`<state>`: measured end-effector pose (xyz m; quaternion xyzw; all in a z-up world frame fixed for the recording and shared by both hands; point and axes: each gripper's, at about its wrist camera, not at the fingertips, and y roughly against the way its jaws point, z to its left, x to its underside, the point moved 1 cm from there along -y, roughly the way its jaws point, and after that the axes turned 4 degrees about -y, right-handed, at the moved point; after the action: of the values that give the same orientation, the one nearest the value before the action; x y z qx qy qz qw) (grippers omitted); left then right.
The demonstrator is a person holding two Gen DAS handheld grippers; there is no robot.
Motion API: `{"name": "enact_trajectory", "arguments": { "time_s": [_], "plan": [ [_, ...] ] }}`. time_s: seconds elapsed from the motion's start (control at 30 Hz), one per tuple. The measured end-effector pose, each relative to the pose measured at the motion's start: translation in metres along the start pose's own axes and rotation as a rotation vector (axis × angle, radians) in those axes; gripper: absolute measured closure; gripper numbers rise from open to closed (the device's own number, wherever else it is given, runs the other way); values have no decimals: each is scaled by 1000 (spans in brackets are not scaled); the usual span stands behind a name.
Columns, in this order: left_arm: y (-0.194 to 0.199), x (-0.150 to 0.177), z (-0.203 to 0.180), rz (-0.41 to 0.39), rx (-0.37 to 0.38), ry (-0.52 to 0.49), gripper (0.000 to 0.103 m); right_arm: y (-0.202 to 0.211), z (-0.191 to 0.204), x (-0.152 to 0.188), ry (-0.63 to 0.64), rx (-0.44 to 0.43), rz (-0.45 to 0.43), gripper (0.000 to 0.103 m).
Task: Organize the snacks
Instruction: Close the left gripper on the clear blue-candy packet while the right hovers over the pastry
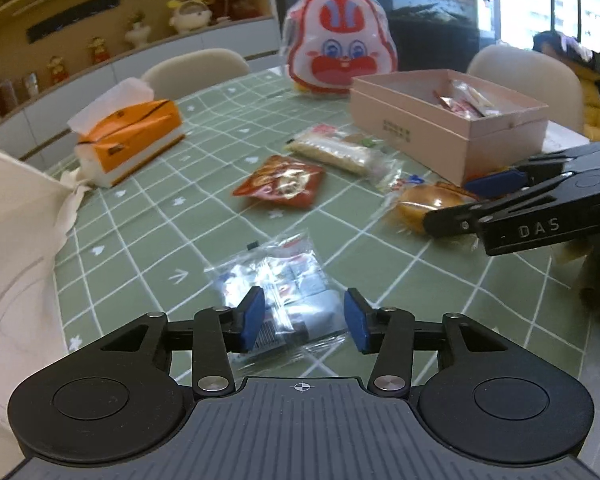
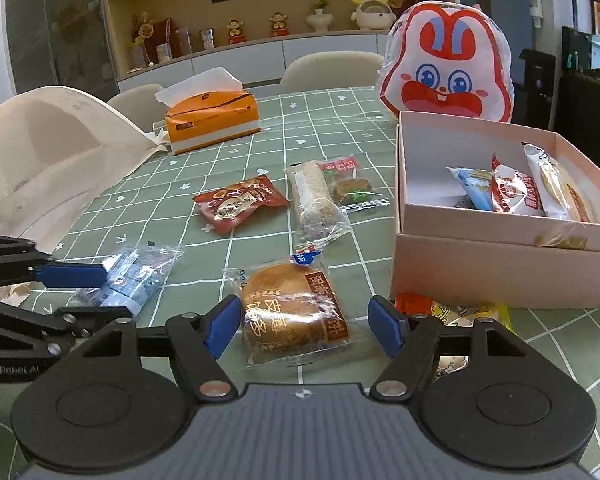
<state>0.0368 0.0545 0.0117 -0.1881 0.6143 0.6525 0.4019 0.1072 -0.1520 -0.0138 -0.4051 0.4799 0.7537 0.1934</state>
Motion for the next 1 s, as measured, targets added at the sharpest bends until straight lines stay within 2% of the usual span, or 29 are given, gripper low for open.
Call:
{"name": "enact_trajectory", "arguments": {
  "time_s": [0.07, 0.2, 0.23, 0.3, 0.37, 0.5, 0.73, 0.87, 1.0],
  "plan": [
    [0, -1, 4, -4, 25, 28, 50, 0, 0, 0, -2, 3, 1, 31],
    [-6, -6, 1, -1, 89, 48, 25, 0, -2, 0, -12, 5, 5, 30],
    [-7, -7, 1, 1, 100, 54, 22, 0, -3, 1, -15, 5, 6, 29],
    [-8, -9, 1, -2, 86, 75, 24, 0, -4, 1, -22, 7, 12, 28],
    [-9, -10, 5, -6, 41, 98, 27, -1, -6, 1, -33, 5, 18, 27],
    [-13, -8, 17, 15, -43, 126, 27, -1, -6, 2, -40, 7, 23, 26],
    [-10, 5, 38, 26, -60, 185, 25, 0, -5, 3, -37, 11, 24, 25],
    [-11, 11, 50, 28, -17, 268, 23, -1, -4, 4, -25, 17, 27, 24],
    [-17, 6, 44, 25, -22, 244, 21, -2, -2, 4, -16, 12, 34, 21]
  ]
}}
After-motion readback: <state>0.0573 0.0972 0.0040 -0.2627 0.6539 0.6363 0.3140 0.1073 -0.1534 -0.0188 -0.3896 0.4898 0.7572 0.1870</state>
